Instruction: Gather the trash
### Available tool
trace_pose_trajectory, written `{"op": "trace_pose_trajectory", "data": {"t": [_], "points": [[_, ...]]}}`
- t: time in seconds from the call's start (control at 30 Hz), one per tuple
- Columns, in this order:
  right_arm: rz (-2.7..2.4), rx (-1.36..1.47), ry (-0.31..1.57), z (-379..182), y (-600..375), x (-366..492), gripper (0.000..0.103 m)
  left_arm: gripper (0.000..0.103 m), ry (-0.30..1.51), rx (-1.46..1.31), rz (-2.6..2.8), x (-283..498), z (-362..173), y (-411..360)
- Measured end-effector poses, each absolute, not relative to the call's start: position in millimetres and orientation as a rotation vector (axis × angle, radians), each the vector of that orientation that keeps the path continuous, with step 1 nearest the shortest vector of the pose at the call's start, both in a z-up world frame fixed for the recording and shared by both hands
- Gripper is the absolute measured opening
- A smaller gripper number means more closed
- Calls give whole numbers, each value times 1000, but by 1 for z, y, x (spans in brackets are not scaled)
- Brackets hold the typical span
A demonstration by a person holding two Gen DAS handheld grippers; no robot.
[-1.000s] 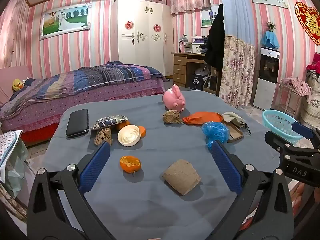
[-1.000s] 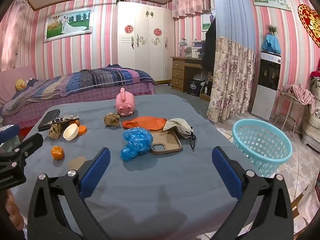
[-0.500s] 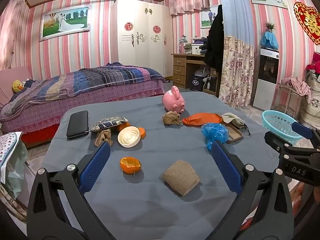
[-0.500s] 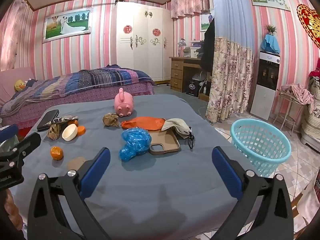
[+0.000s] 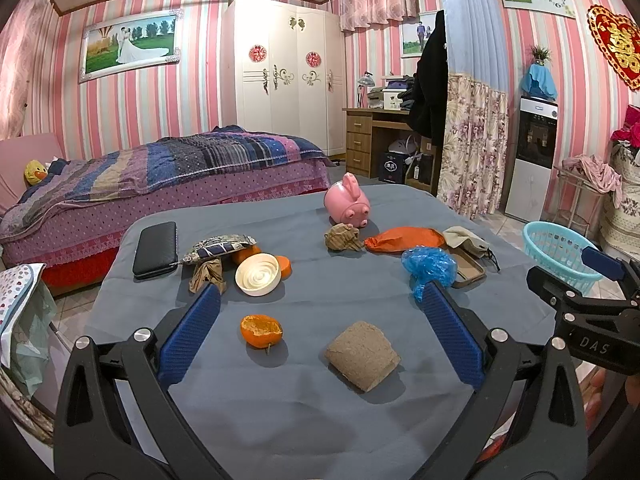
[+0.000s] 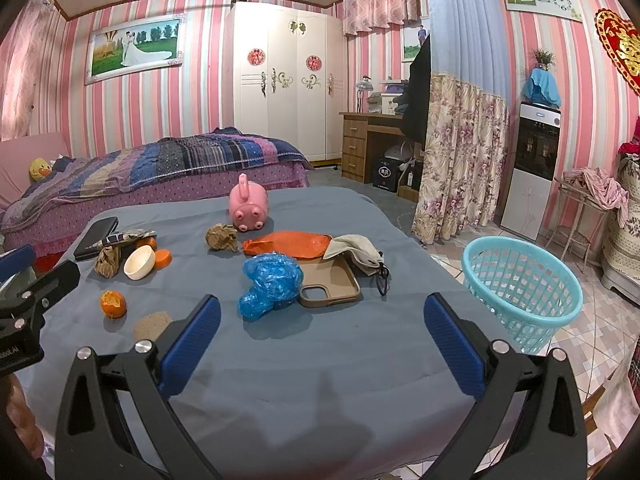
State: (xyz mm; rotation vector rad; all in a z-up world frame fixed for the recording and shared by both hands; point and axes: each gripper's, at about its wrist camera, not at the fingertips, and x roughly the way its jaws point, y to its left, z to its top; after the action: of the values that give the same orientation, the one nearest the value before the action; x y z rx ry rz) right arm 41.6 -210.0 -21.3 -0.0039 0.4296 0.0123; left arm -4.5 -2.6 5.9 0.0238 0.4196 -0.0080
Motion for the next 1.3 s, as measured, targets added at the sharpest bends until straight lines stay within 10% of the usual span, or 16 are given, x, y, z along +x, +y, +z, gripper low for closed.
{"op": "trace_pose_trajectory", "data": {"t": [1.3], "points": [[12,1,436,-25,-207,41,99,98,411,25,-10,-9,12,1]]}}
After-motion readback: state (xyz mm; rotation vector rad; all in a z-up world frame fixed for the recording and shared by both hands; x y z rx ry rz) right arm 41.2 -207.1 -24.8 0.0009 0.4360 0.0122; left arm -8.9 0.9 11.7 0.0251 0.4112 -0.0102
